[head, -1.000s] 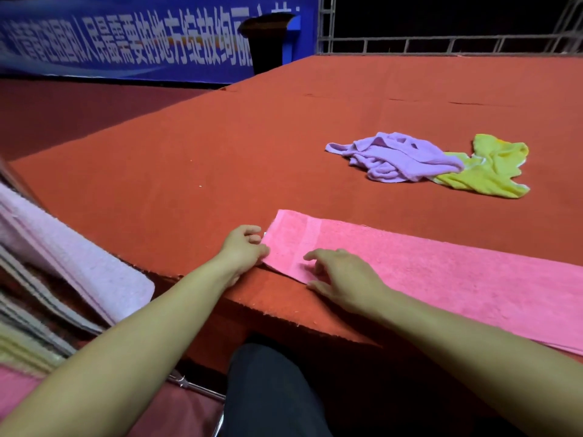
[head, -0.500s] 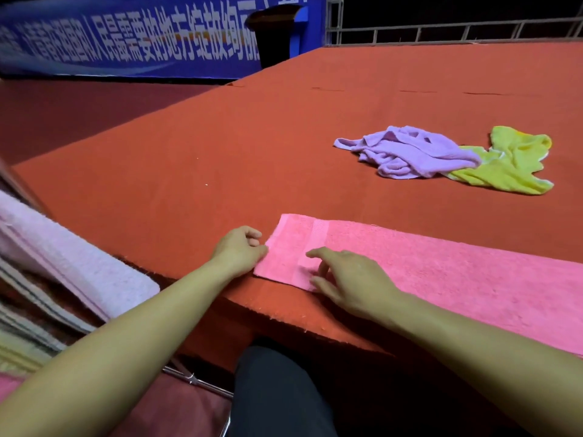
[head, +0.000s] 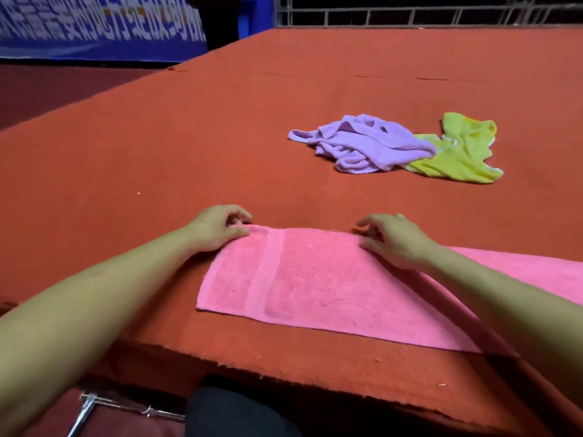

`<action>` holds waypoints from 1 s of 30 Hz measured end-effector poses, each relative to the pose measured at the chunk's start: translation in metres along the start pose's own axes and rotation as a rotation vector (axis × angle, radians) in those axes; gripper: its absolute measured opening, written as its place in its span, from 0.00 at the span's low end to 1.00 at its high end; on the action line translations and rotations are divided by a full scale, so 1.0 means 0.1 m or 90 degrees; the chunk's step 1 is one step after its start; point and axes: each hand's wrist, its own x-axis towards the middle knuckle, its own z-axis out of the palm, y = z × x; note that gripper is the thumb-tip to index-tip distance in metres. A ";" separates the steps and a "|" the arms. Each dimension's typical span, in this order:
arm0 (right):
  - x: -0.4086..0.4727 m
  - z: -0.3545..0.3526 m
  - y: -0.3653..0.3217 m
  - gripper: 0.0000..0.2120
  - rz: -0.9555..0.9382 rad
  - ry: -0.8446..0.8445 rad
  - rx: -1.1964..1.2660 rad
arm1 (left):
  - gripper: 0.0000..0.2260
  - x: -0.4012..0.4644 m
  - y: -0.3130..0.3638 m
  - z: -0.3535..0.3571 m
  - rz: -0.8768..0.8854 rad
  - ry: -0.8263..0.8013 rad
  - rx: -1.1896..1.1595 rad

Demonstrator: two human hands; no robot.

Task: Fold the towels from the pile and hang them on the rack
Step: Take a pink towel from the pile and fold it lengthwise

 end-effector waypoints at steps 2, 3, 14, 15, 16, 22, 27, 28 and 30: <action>0.00 0.02 0.08 0.15 0.007 -0.005 0.028 | 0.09 0.04 -0.07 -0.03 -0.004 -0.004 -0.022; 0.01 0.03 0.10 0.14 0.002 0.001 0.045 | 0.08 0.07 -0.10 -0.04 -0.010 0.007 -0.036; -0.10 -0.07 0.06 0.14 -0.019 0.082 0.050 | 0.11 0.06 0.25 0.12 -0.022 0.147 0.084; -0.17 -0.08 0.07 0.14 -0.022 0.084 0.053 | 0.11 0.04 0.39 0.18 0.003 0.163 0.063; -0.25 -0.09 0.09 0.14 -0.024 0.086 0.053 | 0.11 0.01 0.55 0.25 0.031 0.158 0.044; -0.83 -0.30 0.51 0.14 0.021 0.120 0.035 | 0.08 0.02 1.56 0.82 0.215 0.033 0.034; -1.30 -0.59 1.22 0.13 0.127 0.145 -0.011 | 0.07 0.27 2.13 1.25 0.241 0.013 0.013; -1.38 -0.65 1.38 0.14 0.148 0.151 -0.028 | 0.08 0.34 2.19 1.32 0.243 0.001 0.017; -1.52 -0.75 1.69 0.14 0.195 0.149 -0.056 | 0.10 0.45 2.25 1.48 0.236 -0.031 0.058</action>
